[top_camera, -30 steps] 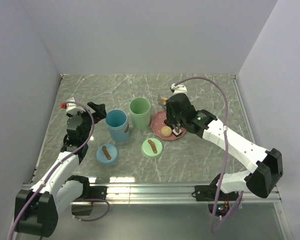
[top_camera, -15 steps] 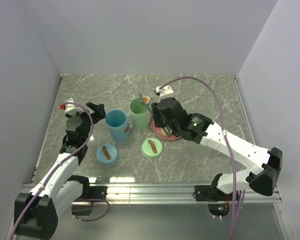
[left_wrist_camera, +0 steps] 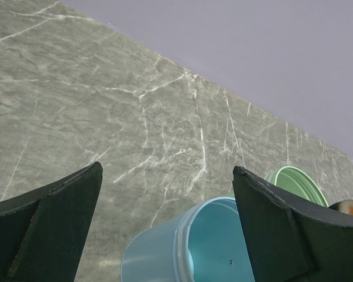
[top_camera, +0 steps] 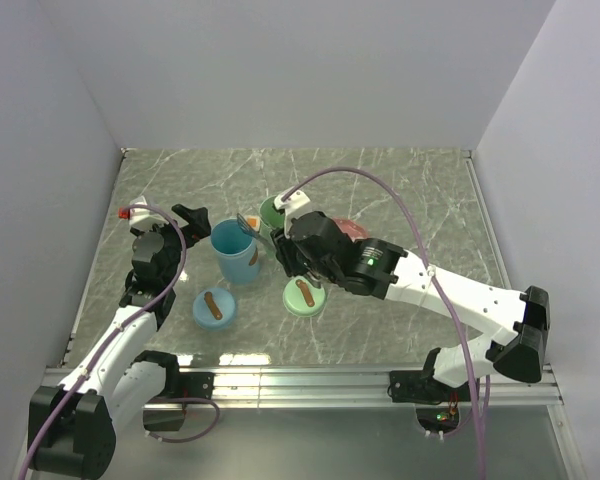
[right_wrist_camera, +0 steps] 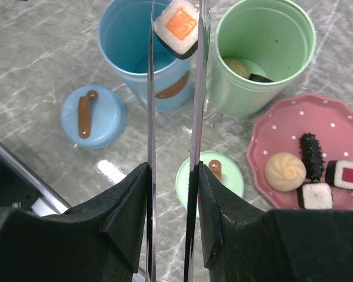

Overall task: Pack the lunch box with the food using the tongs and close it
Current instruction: Place the food into the lunch box, then pick up the food using the clamp

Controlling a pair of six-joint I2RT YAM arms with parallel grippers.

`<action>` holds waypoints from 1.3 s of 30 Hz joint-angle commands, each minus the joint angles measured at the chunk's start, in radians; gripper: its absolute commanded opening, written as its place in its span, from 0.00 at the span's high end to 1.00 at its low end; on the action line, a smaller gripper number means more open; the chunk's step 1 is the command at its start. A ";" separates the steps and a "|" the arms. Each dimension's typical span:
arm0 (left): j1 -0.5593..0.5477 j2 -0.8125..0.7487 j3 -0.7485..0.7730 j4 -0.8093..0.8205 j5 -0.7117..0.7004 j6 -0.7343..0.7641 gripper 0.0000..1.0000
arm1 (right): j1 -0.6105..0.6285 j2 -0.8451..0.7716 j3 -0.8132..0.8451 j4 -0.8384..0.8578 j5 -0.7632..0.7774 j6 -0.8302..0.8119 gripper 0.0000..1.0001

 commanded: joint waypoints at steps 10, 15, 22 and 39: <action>0.004 -0.012 0.004 0.028 -0.004 -0.014 0.01 | 0.023 0.071 0.098 0.078 -0.029 -0.048 0.56; 0.004 -0.019 0.001 0.033 -0.006 -0.013 0.01 | 0.023 0.088 0.118 0.076 -0.033 -0.058 0.50; 0.004 -0.003 0.006 0.036 0.005 -0.013 0.00 | 0.023 0.094 0.123 0.084 -0.038 -0.063 0.46; 0.004 -0.028 -0.006 0.042 -0.007 -0.017 0.00 | 0.017 0.007 0.022 0.058 0.095 0.001 0.45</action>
